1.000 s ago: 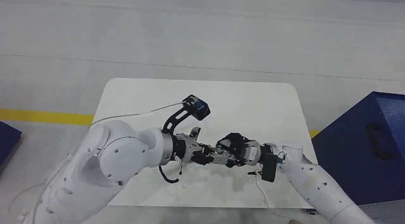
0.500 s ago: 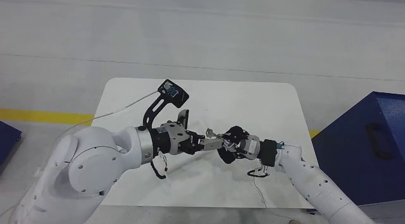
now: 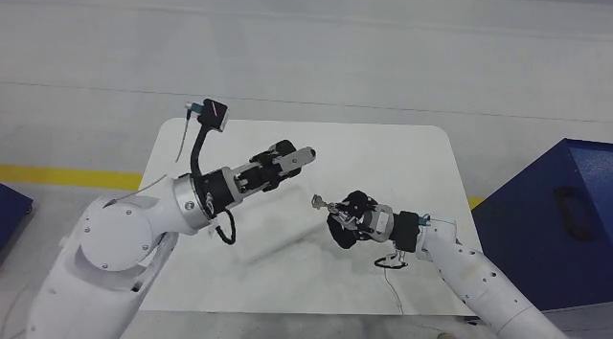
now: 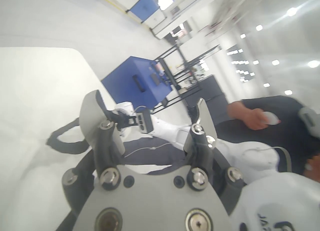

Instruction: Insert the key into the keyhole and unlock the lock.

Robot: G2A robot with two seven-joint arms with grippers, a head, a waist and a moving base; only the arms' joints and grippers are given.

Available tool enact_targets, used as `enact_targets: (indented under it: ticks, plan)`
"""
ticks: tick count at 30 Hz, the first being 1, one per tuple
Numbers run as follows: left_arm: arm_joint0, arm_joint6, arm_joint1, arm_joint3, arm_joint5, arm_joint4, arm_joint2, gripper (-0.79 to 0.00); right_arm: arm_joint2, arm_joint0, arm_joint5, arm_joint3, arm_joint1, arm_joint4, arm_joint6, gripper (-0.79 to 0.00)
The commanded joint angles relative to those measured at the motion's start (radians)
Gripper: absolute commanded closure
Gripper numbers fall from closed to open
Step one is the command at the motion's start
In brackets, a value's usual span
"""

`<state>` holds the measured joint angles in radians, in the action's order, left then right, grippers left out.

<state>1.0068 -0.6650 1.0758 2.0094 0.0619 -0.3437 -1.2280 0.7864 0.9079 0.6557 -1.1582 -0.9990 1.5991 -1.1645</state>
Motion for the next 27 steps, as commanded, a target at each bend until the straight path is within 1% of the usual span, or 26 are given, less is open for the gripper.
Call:
enact_targets:
  ticks: [1, 6, 7, 9, 11, 12, 14, 16, 20, 23, 27]
  plan:
    - [0.006, -0.001, 0.004, -0.025, -0.019, -0.114, 0.004, 0.000, 0.000, 0.000, 0.000, 0.000, 0.000, 0.000, 0.000, 0.000]
    - [0.006, -0.001, 0.004, -0.025, -0.019, -0.114, 0.004, 0.000, 0.000, 0.000, 0.000, 0.000, 0.000, 0.000, 0.000, 0.000]
    - [0.015, 0.012, 0.007, -0.015, -0.019, -0.152, 0.008, 0.000, 0.000, 0.000, 0.000, 0.000, 0.000, 0.000, 0.000, 0.000]
    - [0.034, 0.057, 0.015, -0.005, 0.000, -0.278, 0.013, 0.000, 0.000, 0.002, -0.002, -0.002, 0.000, -0.003, 0.004, 0.000]
    - [0.036, 0.086, 0.024, -0.036, 0.016, -0.424, 0.011, 0.000, 0.008, 0.016, 0.017, -0.016, -0.002, -0.046, 0.022, 0.000]
    - [0.034, 0.092, 0.027, -0.060, 0.027, -0.472, 0.011, 0.000, 0.013, 0.018, 0.027, -0.019, -0.002, -0.061, 0.030, 0.000]
    - [0.028, 0.079, 0.033, -0.100, 0.038, -0.548, 0.019, 0.000, 0.020, 0.021, 0.042, -0.025, -0.003, -0.080, 0.043, 0.000]
    - [0.024, 0.064, 0.037, -0.142, 0.068, -0.605, 0.034, 0.000, 0.024, 0.026, 0.047, -0.034, -0.003, -0.090, 0.047, 0.000]
    - [0.017, 0.051, 0.045, -0.189, 0.111, -0.648, 0.061, 0.000, 0.031, 0.036, 0.046, -0.050, -0.002, -0.114, 0.047, 0.000]
    - [0.009, 0.037, 0.046, -0.212, 0.150, -0.598, 0.091, 0.000, 0.033, 0.040, 0.038, -0.065, 0.001, -0.109, 0.038, 0.000]
    - [-0.004, 0.041, 0.050, -0.240, 0.203, -0.574, 0.116, 0.000, 0.034, 0.043, 0.033, -0.070, 0.006, -0.099, 0.033, 0.000]
